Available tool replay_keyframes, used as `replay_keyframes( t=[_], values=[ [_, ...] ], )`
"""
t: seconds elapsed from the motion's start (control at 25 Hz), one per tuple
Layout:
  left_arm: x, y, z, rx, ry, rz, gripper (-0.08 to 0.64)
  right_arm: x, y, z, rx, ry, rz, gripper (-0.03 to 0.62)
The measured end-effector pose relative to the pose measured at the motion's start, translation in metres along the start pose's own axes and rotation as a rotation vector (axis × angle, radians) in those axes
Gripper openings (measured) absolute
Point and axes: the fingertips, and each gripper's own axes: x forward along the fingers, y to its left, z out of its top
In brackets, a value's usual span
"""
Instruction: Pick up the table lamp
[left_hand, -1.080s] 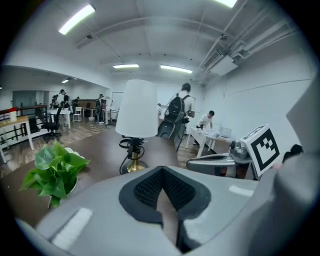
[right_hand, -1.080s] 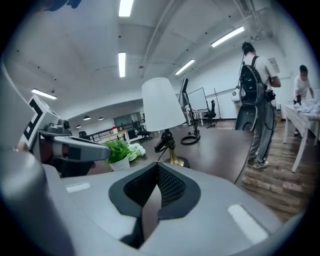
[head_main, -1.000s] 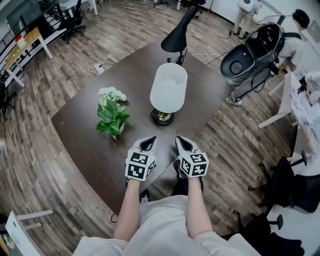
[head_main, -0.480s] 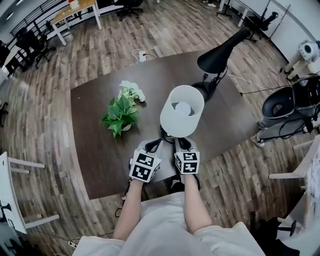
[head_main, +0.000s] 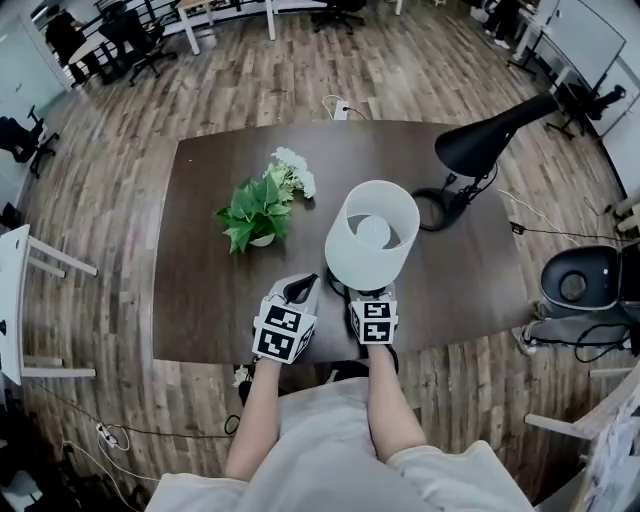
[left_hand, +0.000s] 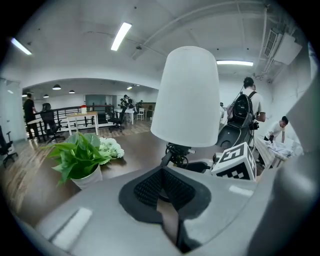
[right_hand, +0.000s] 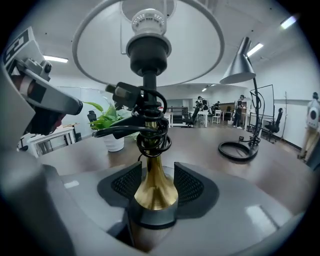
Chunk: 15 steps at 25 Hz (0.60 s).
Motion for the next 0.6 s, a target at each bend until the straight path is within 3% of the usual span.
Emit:
replay_keyframes(
  t=[0.24,0.4,0.52,0.6],
  values=[
    [0.005,0.008,-0.007,-0.040,-0.030,0.085,0.000,0.016,0.001,-0.002,-0.049,-0.038,0.058,0.229],
    [0.009,0.010,-0.012,-0.022,-0.020,0.107,0.000,0.025,0.002,0.011,-0.077,-0.102,0.082,0.225],
    [0.008,0.013,-0.010,-0.019,-0.025,0.121,0.000,0.029,0.007,0.019,-0.088,-0.130,0.101,0.206],
    [0.007,0.015,-0.008,-0.016,-0.027,0.129,0.000,0.030,0.010,0.024,-0.092,-0.150,0.108,0.153]
  ],
)
